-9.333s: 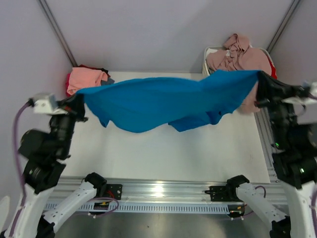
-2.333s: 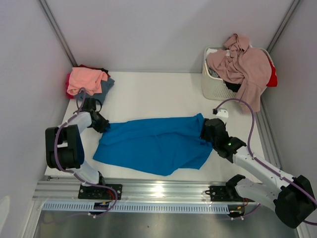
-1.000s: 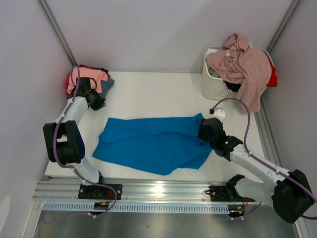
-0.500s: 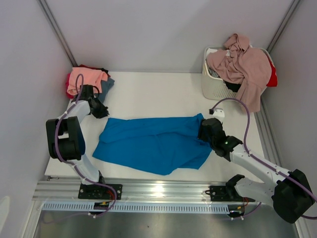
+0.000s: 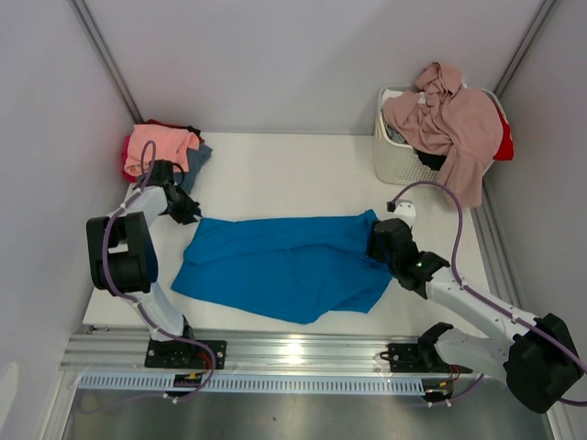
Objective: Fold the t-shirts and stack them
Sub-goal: Fold the flattened tshirt in 1/3 of the way
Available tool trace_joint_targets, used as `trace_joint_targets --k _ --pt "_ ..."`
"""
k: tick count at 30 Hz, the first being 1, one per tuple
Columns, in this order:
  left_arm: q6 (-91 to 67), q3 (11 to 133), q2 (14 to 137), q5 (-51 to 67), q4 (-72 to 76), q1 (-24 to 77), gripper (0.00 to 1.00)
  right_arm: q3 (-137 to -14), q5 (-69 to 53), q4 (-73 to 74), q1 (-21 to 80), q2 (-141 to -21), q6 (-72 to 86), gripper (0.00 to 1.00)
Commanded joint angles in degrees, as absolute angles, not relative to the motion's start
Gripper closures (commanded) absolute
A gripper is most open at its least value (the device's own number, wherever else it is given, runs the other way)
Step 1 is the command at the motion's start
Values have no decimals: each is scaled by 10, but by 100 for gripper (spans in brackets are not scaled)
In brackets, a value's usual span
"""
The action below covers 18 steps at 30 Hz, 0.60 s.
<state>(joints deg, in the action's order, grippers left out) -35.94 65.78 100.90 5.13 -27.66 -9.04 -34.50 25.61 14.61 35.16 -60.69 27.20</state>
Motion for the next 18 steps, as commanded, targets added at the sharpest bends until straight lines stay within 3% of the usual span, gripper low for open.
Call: trace_joint_targets --k 1,7,18 --pt "-354 658 1016 51 -277 -95 74 -344 269 133 355 -592 273 43" --pt "-347 661 1018 61 -287 -95 65 -342 266 132 355 -590 272 43" --pt "-320 642 1034 93 -308 -91 65 -330 258 130 355 -576 278 43"
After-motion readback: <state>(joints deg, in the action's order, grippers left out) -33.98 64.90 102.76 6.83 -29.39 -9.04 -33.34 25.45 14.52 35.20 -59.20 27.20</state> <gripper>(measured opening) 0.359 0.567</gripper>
